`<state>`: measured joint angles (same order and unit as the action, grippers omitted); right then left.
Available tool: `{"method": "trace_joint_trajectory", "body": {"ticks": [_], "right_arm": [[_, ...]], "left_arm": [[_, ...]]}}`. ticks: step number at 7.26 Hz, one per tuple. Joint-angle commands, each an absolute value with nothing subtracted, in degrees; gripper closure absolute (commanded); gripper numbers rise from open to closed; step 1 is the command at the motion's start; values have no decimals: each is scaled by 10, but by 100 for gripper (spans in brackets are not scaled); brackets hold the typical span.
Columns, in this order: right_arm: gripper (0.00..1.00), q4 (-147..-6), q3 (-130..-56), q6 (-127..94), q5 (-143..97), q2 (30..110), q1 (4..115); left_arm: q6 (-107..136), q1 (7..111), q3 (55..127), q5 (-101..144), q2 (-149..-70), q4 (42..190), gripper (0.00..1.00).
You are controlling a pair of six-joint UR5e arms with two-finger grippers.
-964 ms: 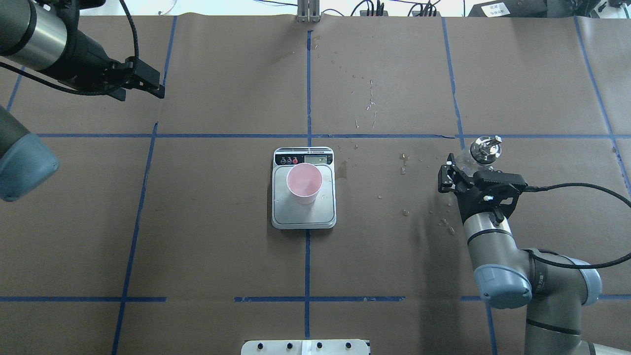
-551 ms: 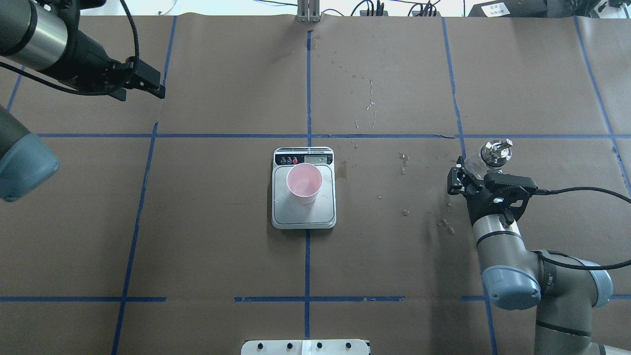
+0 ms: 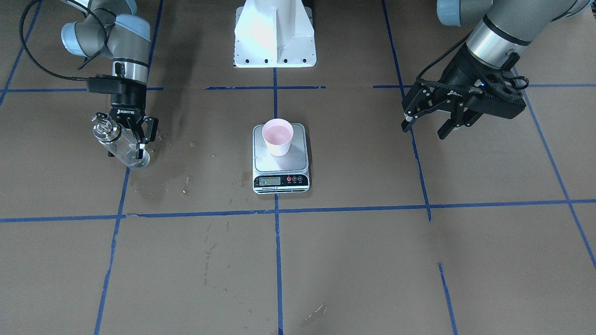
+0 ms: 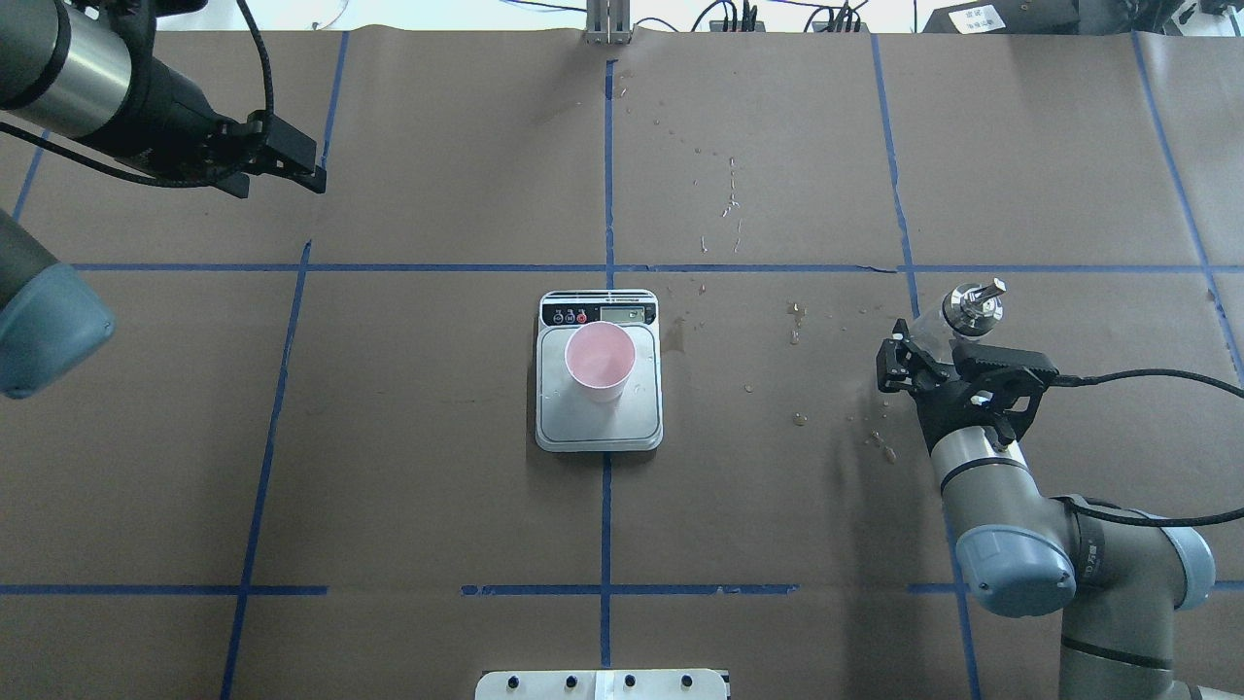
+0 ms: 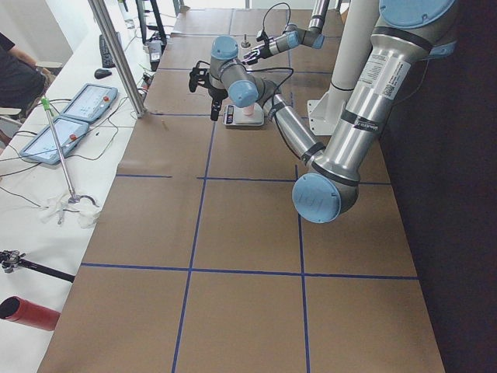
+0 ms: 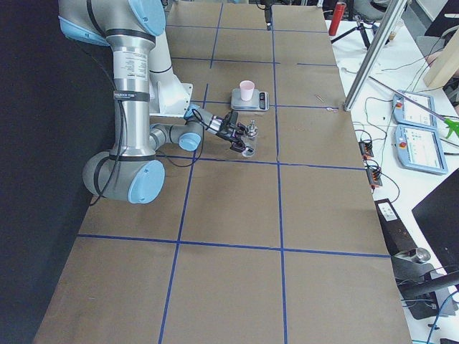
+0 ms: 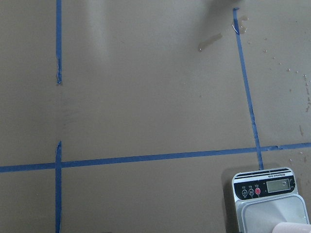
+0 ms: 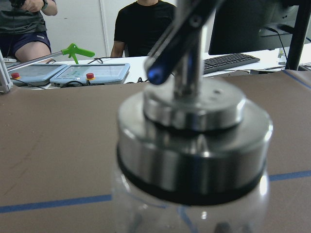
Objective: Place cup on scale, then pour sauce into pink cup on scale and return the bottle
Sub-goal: 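Lower the glass bottle onto the table at its original spot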
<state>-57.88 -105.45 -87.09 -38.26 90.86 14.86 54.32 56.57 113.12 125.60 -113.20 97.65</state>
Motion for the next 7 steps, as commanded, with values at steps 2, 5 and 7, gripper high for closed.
{"method": "trace_joint_trajectory", "body": {"ticks": [2,5,7], "right_arm": [[100,-582,-1049,-871,-383,909,138],[100,-582,-1045,-871,-382,909,129],[100,-583,-1035,-871,-378,909,125]], "left_arm": [[543,566,1132,1256,-1132,976,14],[543,566,1133,1256,-1131,976,14],[543,566,1133,1256,-1131,976,13]]}}
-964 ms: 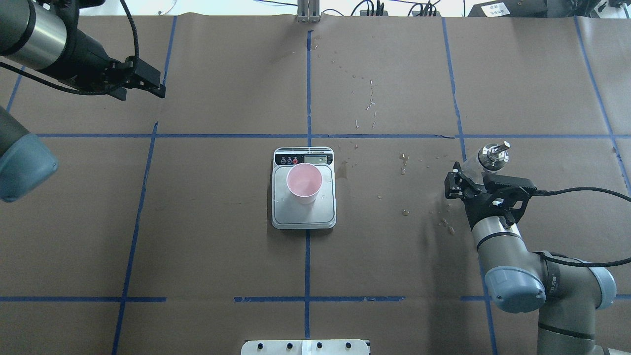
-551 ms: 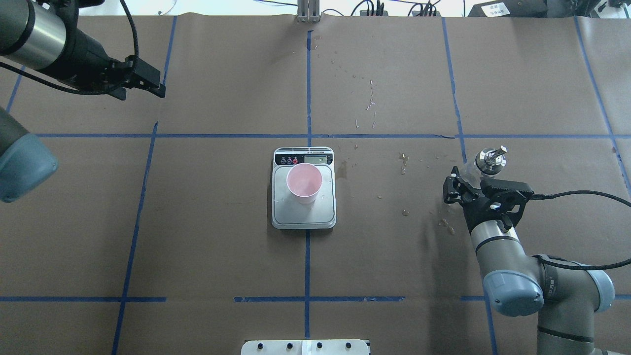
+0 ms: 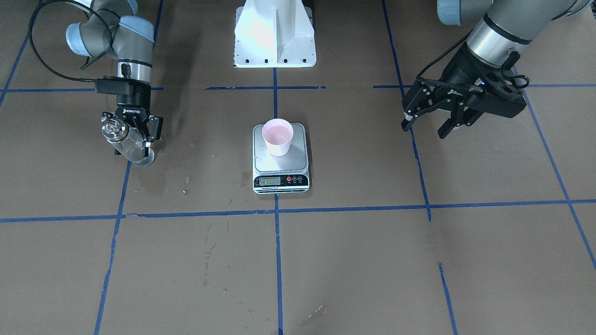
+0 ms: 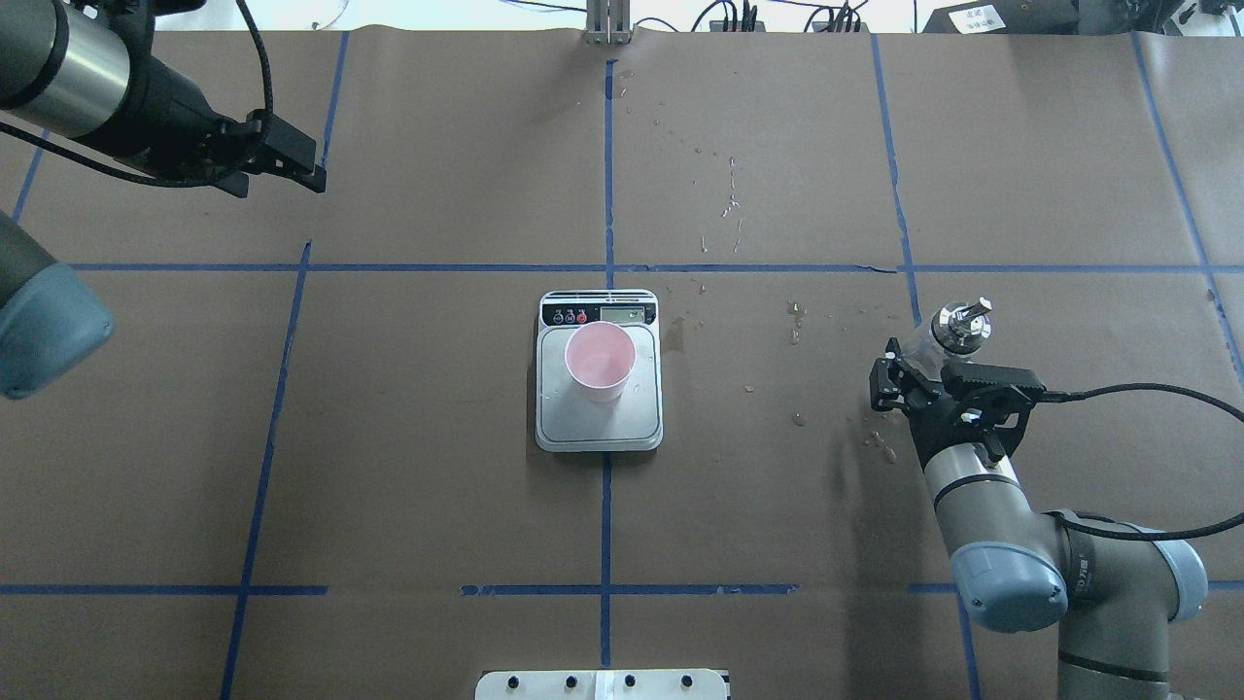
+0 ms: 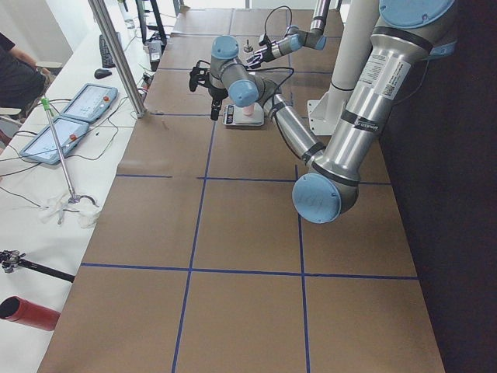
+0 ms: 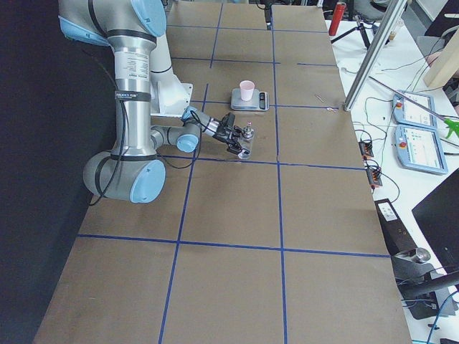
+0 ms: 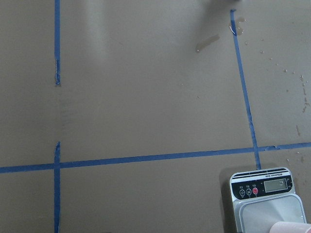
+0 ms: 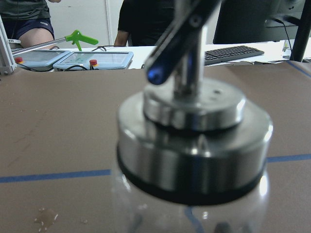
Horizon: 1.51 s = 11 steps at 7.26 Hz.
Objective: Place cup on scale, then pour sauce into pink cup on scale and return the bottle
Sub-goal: 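Lower the glass bottle onto the table at its original spot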
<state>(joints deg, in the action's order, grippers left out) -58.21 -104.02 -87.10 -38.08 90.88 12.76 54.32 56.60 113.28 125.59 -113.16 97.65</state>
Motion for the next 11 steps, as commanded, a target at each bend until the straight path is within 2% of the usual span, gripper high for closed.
{"method": "trace_joint_trajectory", "body": {"ticks": [1,2,3,9,11], "right_arm": [[100,-583,-1032,-871,-370,909,122],[56,-582,-1032,-871,-365,909,121],[1,-582,-1032,-871,-353,909,118],[0,-589,-1037,-864,-280,934,47],[0,-588,-1077,-864,-273,965,20]], "left_arm": [[543,566,1134,1256,-1131,976,14],[543,566,1136,1256,-1130,976,14],[543,567,1137,1256,-1130,975,13],[543,567,1139,1255,-1127,974,13],[542,567,1137,1255,-1126,974,14]]}}
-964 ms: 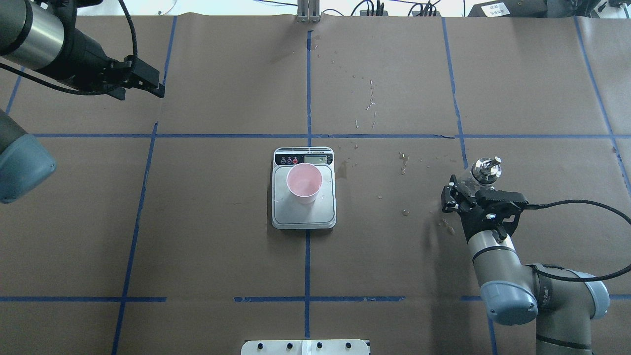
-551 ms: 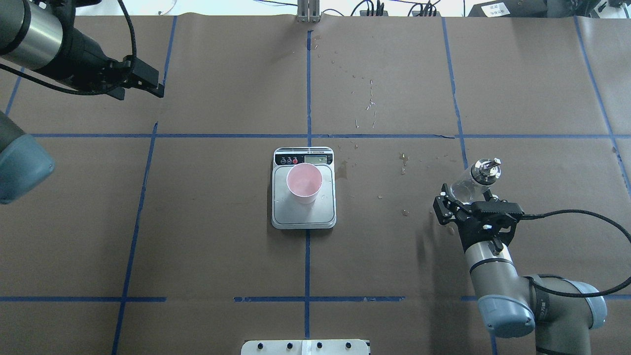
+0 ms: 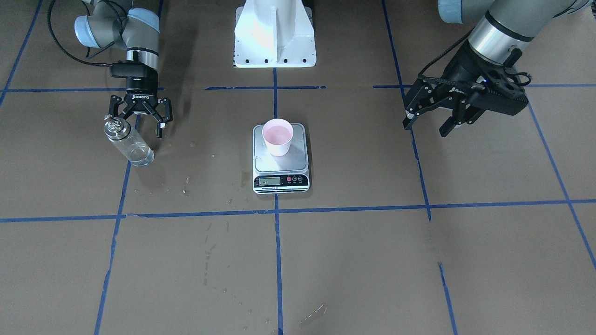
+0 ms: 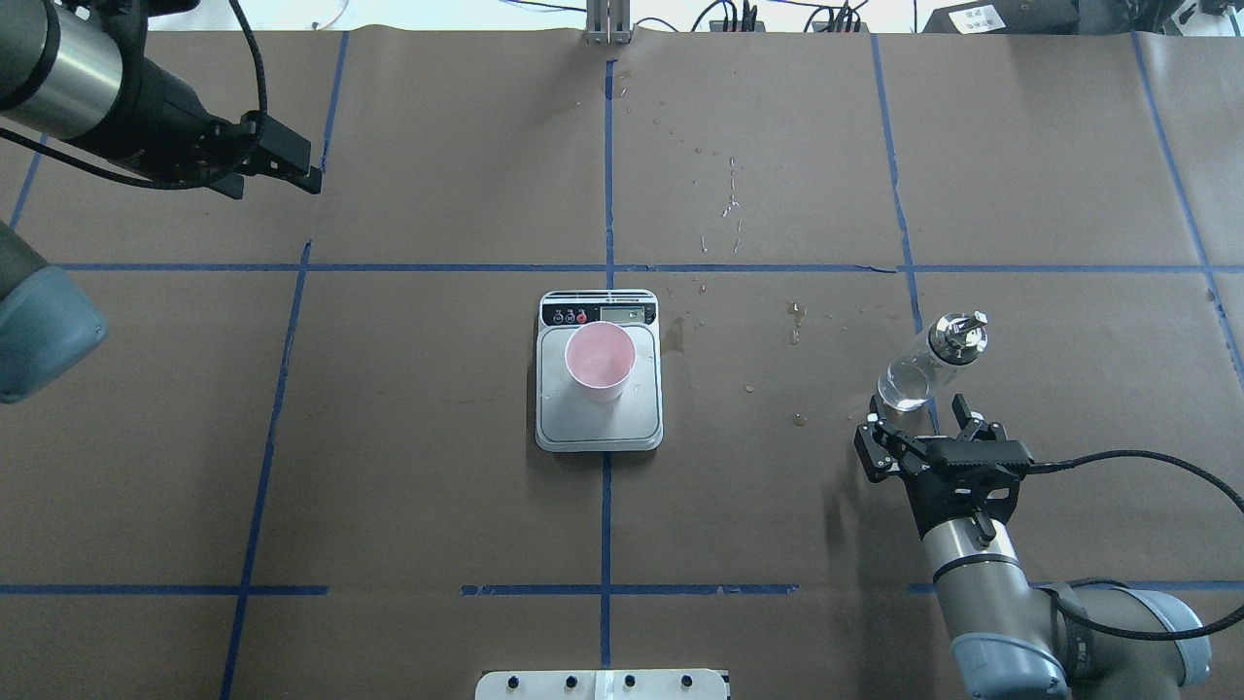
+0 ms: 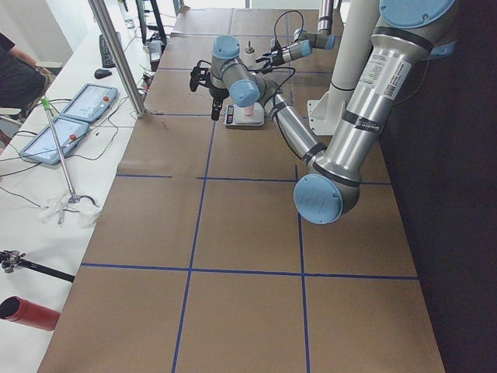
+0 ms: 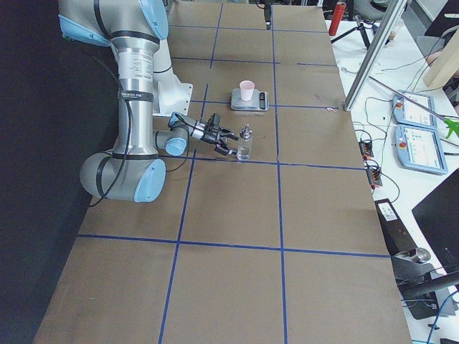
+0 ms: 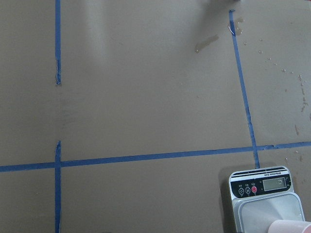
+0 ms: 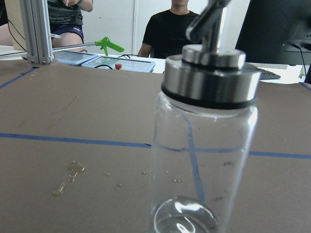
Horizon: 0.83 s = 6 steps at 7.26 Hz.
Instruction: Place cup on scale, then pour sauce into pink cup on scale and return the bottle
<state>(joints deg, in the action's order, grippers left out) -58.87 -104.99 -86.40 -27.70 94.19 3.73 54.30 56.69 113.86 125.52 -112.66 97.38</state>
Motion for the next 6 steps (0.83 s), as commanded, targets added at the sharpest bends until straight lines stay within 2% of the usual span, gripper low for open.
{"method": "trace_joint_trajectory", "body": {"ticks": [1,2,4,6], "right_arm": [[0,-584,-1131,-863,-279,1023,2],[0,-582,-1161,-863,-289,1059,-6],[0,-558,-1161,-862,-306,1101,-6],[0,-445,-1145,-817,-336,1163,-5]], "left_arm": [[539,566,1135,1255,-1125,975,14],[534,567,1132,1254,-1123,975,14],[532,567,1125,1252,-1122,976,14],[519,568,1116,1252,-1123,976,14]]}}
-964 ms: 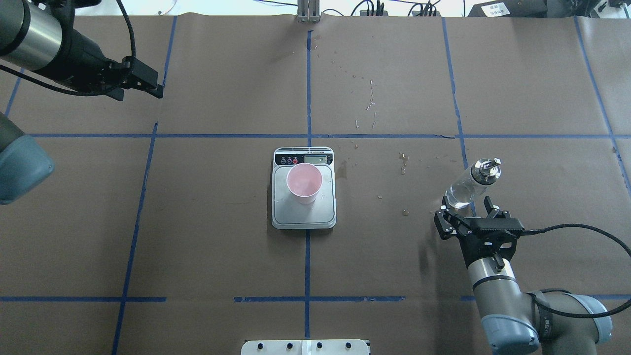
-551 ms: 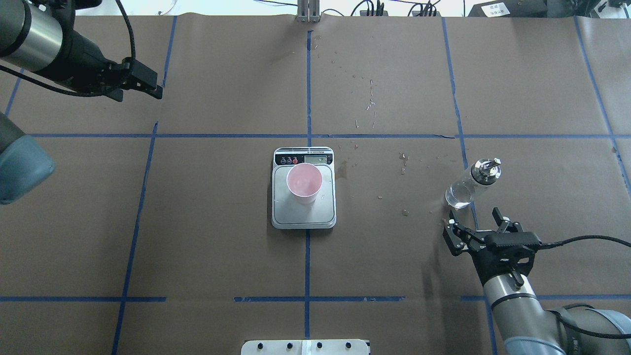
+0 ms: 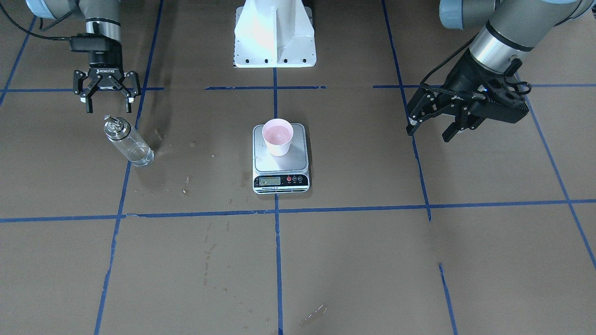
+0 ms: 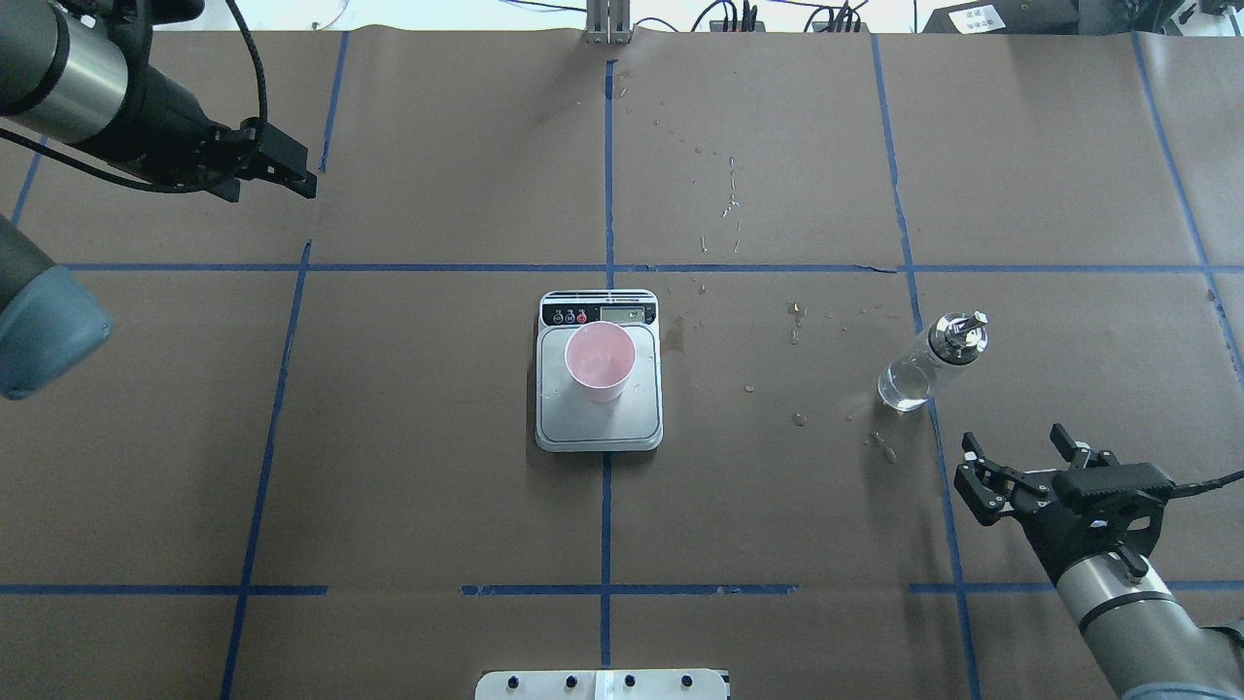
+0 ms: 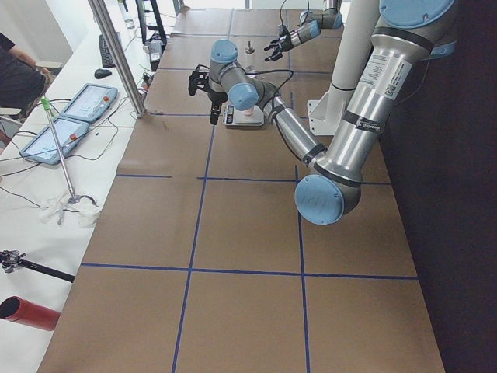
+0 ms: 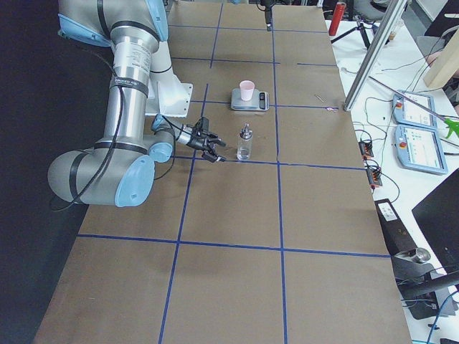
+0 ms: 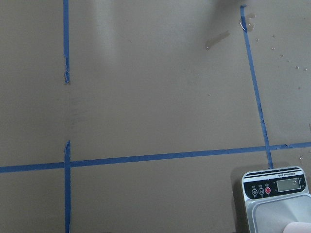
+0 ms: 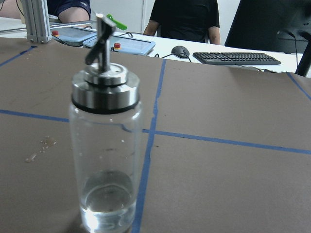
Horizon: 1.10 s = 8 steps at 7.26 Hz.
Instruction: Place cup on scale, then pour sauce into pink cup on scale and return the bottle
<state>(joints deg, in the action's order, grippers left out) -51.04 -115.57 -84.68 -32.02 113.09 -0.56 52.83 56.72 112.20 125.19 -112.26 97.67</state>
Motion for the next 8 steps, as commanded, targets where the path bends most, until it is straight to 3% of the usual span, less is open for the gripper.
{"method": "trace_joint_trajectory", "body": {"ticks": [1,5,8], "right_arm": [[0,-374,-1113,-785,-350,1170,-4],[0,-316,-1099,-666,-487,1175,94],[0,-316,-1100,-547,-772,1143,325]], "left_arm": [[475,572,1108,1252,-1122,973,14],[333,632,1071,1254,-1072,977,14],[229,687,1039,1258,-1043,977,14]]}}
